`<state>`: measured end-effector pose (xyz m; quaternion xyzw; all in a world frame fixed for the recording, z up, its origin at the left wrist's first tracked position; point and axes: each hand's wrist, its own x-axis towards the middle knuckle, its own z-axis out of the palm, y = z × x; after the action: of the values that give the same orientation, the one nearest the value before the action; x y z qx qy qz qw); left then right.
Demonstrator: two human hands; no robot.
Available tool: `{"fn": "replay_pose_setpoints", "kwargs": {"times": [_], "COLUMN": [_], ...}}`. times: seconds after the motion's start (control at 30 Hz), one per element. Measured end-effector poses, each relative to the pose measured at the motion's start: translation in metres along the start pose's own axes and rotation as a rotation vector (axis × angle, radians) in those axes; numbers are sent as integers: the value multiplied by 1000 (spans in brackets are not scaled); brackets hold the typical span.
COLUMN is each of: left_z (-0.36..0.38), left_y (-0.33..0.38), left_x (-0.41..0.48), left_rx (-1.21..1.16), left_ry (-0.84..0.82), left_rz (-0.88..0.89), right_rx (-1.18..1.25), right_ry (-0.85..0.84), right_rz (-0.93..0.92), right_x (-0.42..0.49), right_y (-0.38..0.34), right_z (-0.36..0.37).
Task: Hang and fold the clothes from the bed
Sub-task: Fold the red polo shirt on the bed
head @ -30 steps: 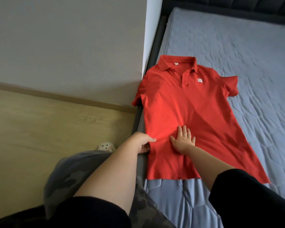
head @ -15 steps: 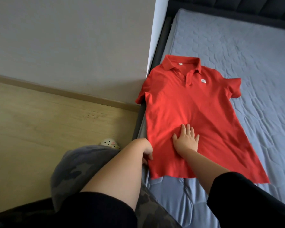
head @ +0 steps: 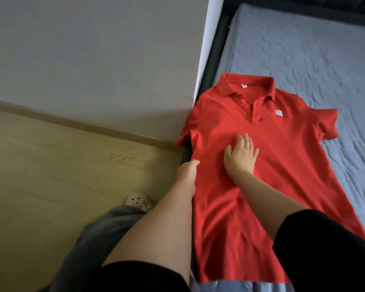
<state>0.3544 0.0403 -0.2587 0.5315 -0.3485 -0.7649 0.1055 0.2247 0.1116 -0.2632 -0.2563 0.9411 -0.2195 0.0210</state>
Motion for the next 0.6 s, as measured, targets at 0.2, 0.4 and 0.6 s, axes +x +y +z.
{"fn": "replay_pose_setpoints", "kwargs": {"times": [0.2,0.4,0.6], "left_z": [-2,27,26], "left_y": [33,65,80], "left_x": [37,65,103], "left_rx": [-444,-288,-264], "left_ry": [-207,-211,72], "left_rz": [-57,-22,44], "right_rx": [-79,-86,-89], "right_ry": [58,98,113], "right_rz": [-22,-13,-14], "right_x": [-10,-6,-6], "right_y": [15,15,16], "right_z": [36,40,42]}}
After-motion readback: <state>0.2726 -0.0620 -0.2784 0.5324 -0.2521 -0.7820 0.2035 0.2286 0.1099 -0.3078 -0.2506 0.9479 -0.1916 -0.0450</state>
